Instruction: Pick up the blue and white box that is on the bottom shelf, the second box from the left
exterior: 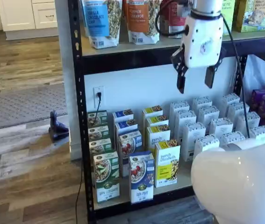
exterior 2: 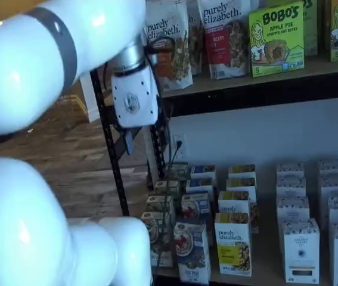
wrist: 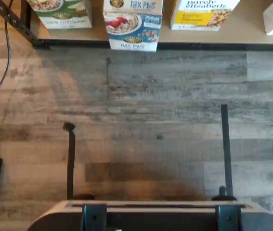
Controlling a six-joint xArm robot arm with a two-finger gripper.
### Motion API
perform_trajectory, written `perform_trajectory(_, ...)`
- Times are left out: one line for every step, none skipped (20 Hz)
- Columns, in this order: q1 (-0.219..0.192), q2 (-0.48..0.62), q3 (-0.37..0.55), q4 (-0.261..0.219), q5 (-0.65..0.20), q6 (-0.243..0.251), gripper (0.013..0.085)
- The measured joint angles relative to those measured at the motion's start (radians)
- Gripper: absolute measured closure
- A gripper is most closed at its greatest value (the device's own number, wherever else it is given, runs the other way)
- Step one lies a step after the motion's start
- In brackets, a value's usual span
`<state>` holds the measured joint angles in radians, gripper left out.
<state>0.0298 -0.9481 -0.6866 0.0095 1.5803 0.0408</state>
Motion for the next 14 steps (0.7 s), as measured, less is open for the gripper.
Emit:
perform_trajectory(-0.002,-0.007,0.028,0.0,-0.035,-0.002,0.013)
perform_trajectory(0.002,-0.011,0.053,-0.007,-0.068,0.002,0.013)
perform_trajectory(0.006,-0.013,0.076,-0.014,-0.098,0.007,0.013)
perform_trajectory(0.008,-0.013,0.096,-0.017,-0.124,0.01,0.013)
perform_trajectory(0.011,-0.014,0.11,-0.02,-0.144,0.013,0.013)
perform_trajectory(0.016,-0.014,0.13,-0.026,-0.17,0.02,0.013)
perform_trajectory(0.017,-0.013,0.149,-0.024,-0.195,0.021,0.013)
perform_trajectory(0.018,-0.012,0.162,-0.024,-0.212,0.023,0.013)
perform_trajectory(0.021,-0.009,0.174,-0.025,-0.227,0.026,0.013)
perform_trajectory(0.026,-0.005,0.19,-0.031,-0.247,0.033,0.013)
perform_trajectory(0.03,-0.002,0.207,-0.035,-0.27,0.039,0.013)
perform_trajectory(0.033,-0.001,0.227,-0.038,-0.297,0.043,0.013)
perform_trajectory(0.036,0.0,0.248,-0.041,-0.328,0.048,0.013)
perform_trajectory(0.039,0.002,0.264,-0.045,-0.352,0.053,0.013)
